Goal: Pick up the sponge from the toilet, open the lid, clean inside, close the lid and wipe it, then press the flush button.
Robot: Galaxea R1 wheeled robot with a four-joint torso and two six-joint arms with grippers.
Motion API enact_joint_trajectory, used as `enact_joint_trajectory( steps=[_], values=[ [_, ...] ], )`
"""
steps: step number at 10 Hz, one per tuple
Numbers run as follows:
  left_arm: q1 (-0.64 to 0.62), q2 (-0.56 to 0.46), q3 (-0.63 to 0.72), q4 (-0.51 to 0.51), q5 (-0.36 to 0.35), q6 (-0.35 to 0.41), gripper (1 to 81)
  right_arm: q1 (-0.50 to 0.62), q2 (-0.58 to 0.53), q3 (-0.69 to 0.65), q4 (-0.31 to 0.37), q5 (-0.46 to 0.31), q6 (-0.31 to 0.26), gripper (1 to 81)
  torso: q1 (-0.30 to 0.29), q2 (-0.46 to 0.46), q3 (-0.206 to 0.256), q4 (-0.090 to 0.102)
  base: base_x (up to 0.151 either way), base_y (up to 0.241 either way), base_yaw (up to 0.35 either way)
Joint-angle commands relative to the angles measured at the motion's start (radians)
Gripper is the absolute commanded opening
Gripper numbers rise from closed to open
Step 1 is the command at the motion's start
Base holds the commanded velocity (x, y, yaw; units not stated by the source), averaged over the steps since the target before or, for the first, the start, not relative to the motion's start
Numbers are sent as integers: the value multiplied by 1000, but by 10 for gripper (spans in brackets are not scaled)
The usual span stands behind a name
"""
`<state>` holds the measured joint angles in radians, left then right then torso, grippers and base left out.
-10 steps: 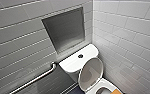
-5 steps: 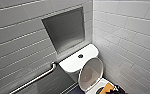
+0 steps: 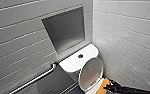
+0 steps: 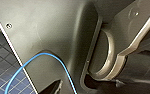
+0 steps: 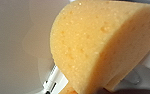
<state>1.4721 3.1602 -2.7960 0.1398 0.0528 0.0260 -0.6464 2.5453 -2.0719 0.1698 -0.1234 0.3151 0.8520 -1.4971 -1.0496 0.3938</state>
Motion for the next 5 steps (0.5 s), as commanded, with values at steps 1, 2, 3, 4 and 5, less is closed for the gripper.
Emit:
enact_joint_trajectory(
  steps=[1,2,3,4,5],
  values=[
    [9,-2,-4,-2,78,5,811,188,121,-169,-29,-120,1,10,0,0,0,0,0,0,0],
    [9,0,-4,-2,78,5,811,184,138,-214,-24,-114,4,10,0,0,0,0,0,0,0],
    [9,0,-2,0,79,5,811,175,137,-256,-18,-90,7,10,0,0,0,0,0,0,0],
    [9,0,-4,0,79,5,811,155,108,-247,-12,-58,18,10,0,0,0,0,0,0,0],
    [7,0,-4,0,79,5,811,124,72,-200,-15,-24,21,10,0,0,0,0,0,0,0]
  ],
)
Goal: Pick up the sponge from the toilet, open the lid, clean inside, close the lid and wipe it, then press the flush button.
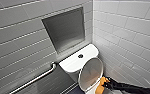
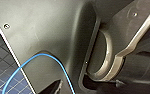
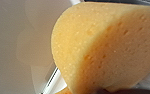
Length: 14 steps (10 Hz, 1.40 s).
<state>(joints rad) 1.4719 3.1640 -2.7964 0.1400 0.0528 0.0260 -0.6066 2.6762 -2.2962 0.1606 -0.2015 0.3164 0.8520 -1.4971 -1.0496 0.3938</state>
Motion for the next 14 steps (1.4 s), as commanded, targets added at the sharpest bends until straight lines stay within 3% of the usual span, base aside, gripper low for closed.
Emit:
enact_joint_trajectory(
  steps=[1,5,12,14],
  values=[
    [8,-4,-2,0,78,5,811,49,-137,143,-15,140,20,10,0,0,0,0,0,0,0],
    [8,-2,0,0,79,6,811,-38,-374,483,-18,308,15,10,0,0,0,0,0,0,0],
    [8,-1,0,1,87,6,811,-204,-439,531,14,504,16,10,0,0,0,0,0,0,0],
    [8,-1,0,1,88,6,811,-236,-441,525,36,517,18,10,0,0,0,0,0,0,0]
  ],
)
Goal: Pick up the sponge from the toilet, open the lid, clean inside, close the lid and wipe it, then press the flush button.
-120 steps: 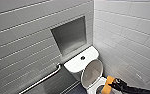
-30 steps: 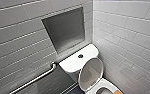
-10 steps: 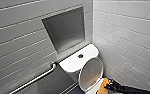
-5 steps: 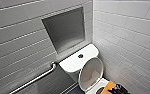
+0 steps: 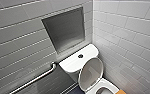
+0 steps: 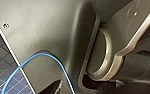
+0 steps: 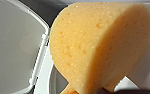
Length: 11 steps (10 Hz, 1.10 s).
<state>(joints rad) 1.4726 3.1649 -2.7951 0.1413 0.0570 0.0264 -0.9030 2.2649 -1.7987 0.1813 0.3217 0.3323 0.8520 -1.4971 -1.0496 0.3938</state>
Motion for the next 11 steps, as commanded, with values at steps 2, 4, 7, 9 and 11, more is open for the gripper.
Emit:
enact_joint_trajectory(
  steps=[2,4,7,9,11],
  values=[
    [9,-2,-1,-2,84,6,811,-18,-22,22,26,78,2,10,0,0,0,0,0,0,0],
    [7,-3,-1,-2,86,6,811,-122,-19,29,39,183,2,10,0,0,0,0,0,0,0],
    [10,-5,-1,0,86,6,811,-218,-14,36,58,292,2,10,0,0,0,0,0,0,0],
    [13,-2,-1,0,86,6,811,-254,-15,55,61,325,2,10,0,0,0,0,0,0,0],
    [13,-2,-1,0,86,6,811,-313,-28,82,61,378,1,10,0,0,0,0,0,0,0]
  ],
)
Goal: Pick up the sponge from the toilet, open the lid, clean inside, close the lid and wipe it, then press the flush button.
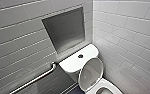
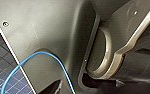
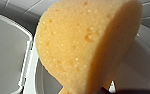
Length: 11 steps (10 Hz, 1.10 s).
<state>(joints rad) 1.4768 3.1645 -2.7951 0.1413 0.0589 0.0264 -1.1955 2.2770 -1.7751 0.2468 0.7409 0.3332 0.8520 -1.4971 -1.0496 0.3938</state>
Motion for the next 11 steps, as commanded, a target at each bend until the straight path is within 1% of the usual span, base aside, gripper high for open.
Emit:
enact_joint_trajectory(
  steps=[1,3,5,6,8,9,10,11],
  values=[
    [9,2,-1,0,81,6,811,-51,-40,68,-6,-11,-6,10,0,0,0,0,0,0,0],
    [10,10,-1,21,78,6,811,-98,-35,73,-12,-1,-8,10,0,0,0,0,0,0,0],
    [10,11,-1,27,75,6,811,-126,-43,131,-20,-21,-11,10,0,0,0,0,0,0,0],
    [10,11,-1,27,73,6,811,-135,-43,151,-18,-70,-22,10,0,0,0,0,0,0,0],
    [10,11,-1,27,73,6,811,-149,-34,161,-17,-176,-68,10,0,0,0,0,0,0,0],
    [10,11,-1,27,73,6,811,-166,-34,165,-17,-213,-83,10,0,0,0,0,0,0,0],
    [10,11,-1,27,73,6,811,-190,-35,168,-17,-236,-109,10,0,0,0,0,0,0,0],
    [9,13,-1,29,71,6,811,-207,-46,184,-21,-230,-123,10,0,0,0,0,0,0,0]
  ],
)
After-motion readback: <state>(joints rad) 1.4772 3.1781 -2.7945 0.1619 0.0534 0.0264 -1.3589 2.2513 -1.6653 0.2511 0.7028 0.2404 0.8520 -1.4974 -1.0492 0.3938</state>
